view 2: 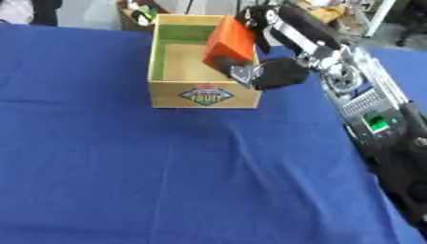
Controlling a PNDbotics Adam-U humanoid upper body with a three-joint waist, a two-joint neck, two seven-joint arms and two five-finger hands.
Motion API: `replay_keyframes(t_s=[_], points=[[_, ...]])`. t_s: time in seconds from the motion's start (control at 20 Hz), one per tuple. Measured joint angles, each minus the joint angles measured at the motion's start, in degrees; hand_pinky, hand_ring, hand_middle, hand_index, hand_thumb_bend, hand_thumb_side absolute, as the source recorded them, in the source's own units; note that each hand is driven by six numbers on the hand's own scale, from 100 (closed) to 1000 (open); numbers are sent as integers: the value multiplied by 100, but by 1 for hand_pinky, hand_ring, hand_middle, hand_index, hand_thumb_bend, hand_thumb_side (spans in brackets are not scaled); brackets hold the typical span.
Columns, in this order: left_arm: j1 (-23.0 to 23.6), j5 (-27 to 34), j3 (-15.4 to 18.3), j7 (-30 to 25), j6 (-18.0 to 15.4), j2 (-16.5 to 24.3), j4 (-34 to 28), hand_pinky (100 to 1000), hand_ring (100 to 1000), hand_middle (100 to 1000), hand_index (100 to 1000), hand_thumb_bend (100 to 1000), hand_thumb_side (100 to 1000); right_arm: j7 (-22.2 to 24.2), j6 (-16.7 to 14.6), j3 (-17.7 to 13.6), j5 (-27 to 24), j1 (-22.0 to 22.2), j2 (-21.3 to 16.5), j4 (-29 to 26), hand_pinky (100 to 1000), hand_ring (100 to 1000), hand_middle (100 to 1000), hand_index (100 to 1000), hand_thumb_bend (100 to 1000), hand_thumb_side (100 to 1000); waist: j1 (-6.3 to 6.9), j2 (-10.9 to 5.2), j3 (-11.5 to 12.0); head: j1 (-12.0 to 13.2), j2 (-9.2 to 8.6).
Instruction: Pick up objects on the table and place them in the box.
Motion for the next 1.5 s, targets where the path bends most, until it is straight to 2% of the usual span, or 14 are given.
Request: replay_keyframes(t_s=[0.3,0.55,0.75,1.05,1.5], points=[[-81,35,-13,-93,-51,-5,0,100,140,168,427,100,998,-507,46,-127,42,-282,-246,612,670,592,213,285,100,551,-51,206,316,-592,-9],[-163,45,-56,-181,-94,-55,0,100,139,167,426,100,1000,-872,33,-172,198,-474,-422,1117,664,589,212,286,100,561,-104,378,541,-961,-160],[-218,45,-75,-235,-107,-60,0,100,138,166,426,100,1000,-1172,-3,-175,378,-548,-525,1506,656,587,211,287,100,591,-136,467,681,-1123,-264],[-259,63,-117,-277,-119,-104,0,100,137,166,425,100,1000,-1603,-66,-138,821,-648,-595,2122,650,593,218,301,100,669,-149,509,838,-1370,-374],[-339,89,-144,-303,-117,-106,0,100,138,166,426,100,1000,-1748,-355,43,1569,-751,-570,2724,666,616,246,363,100,751,-221,572,1006,-1516,-476]])
